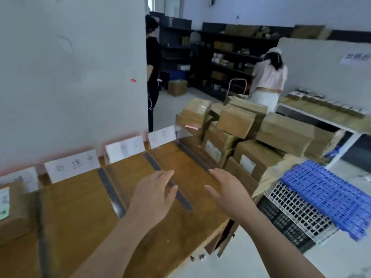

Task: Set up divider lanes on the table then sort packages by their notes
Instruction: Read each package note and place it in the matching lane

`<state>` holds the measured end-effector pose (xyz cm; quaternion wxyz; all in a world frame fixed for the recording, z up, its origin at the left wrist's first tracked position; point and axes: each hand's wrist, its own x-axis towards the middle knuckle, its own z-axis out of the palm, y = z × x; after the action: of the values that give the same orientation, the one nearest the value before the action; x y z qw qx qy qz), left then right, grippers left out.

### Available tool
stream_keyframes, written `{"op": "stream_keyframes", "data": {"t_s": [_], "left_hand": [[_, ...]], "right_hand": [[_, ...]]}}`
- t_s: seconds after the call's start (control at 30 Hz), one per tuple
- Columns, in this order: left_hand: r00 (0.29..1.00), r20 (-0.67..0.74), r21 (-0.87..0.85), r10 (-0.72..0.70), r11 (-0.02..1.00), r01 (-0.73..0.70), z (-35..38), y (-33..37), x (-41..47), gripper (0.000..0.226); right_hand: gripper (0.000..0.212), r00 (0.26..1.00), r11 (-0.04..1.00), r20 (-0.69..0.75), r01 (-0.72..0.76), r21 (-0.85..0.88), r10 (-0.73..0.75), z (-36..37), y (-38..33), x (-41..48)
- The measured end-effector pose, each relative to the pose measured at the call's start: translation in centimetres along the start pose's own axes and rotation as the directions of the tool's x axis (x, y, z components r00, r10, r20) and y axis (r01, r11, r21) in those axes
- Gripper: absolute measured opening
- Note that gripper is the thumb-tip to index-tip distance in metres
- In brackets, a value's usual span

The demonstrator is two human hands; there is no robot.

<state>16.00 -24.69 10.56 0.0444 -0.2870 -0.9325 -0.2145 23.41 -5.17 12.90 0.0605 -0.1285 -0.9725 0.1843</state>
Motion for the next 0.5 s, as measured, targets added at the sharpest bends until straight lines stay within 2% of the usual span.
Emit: {"op": "stream_keyframes", "data": {"t_s": [0.23, 0.5], "left_hand": [[0.993, 0.007, -0.033, 0.118, 0.992, -0.118, 5.5, 12.1, 5.8, 0.054], [0.975, 0.004, -0.056, 0.222, 0.974, -0.222, 9.3, 19.9, 14.8, 0.055]], "right_hand": [[0.048, 0.983, 0.985, -0.071, -0.165, 0.059, 0.169, -6.7, 13.0, -1.4], [0.053, 0.95, 0.96, -0.147, -0.268, 0.077, 0.277, -11.5, 22.5, 2.1]]}}
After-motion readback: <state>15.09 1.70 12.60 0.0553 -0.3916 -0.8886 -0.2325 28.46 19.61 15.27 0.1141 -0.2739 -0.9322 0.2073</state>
